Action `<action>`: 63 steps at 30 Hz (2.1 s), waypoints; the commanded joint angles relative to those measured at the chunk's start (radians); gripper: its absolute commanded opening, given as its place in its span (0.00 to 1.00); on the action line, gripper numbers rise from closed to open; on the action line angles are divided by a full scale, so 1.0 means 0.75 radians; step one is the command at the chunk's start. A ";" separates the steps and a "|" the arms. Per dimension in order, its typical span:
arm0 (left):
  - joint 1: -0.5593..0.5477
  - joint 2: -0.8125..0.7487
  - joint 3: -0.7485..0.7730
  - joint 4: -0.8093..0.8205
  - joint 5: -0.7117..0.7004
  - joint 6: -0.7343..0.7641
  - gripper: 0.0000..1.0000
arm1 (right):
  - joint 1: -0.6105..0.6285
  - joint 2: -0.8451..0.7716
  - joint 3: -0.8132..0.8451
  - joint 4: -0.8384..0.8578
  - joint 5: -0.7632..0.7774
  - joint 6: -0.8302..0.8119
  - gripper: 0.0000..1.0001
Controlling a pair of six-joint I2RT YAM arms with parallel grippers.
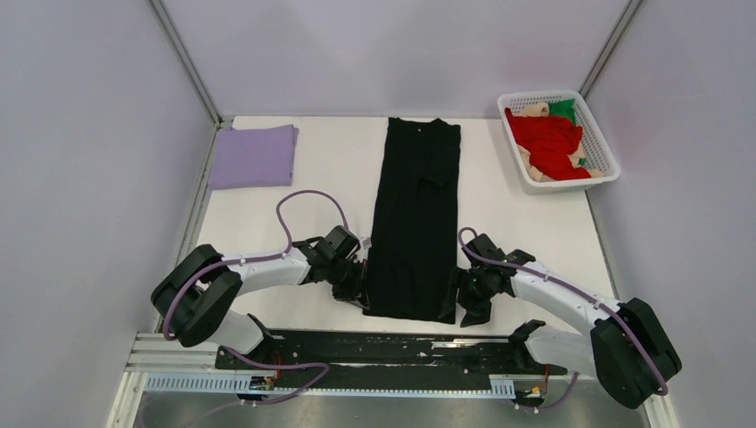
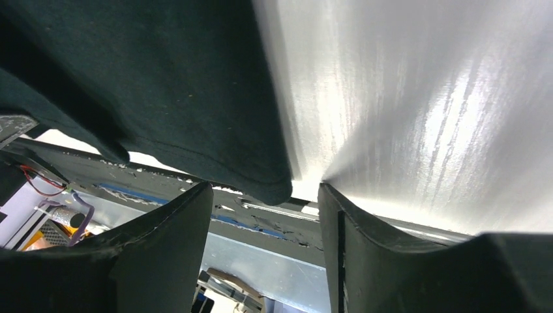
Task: Fold and stack the t-shirts
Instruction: Grab the bottom of the folded rectangular tshirt with both arms, then fold the folded rectangular tshirt in 1/3 of the way
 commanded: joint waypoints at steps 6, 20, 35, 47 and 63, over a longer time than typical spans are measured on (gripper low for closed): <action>-0.006 -0.046 -0.008 -0.024 -0.033 -0.018 0.00 | 0.014 0.036 -0.015 0.129 -0.004 0.051 0.32; 0.044 0.006 0.368 -0.130 -0.099 0.125 0.00 | -0.037 0.002 0.273 0.221 0.219 -0.043 0.00; 0.384 0.554 1.092 -0.151 -0.115 0.192 0.00 | -0.342 0.435 0.751 0.476 0.316 -0.256 0.01; 0.448 0.883 1.464 -0.173 -0.097 0.275 0.01 | -0.446 0.792 1.025 0.550 0.298 -0.283 0.03; 0.497 0.990 1.721 -0.215 -0.070 0.253 0.99 | -0.487 0.904 1.134 0.579 0.288 -0.267 0.79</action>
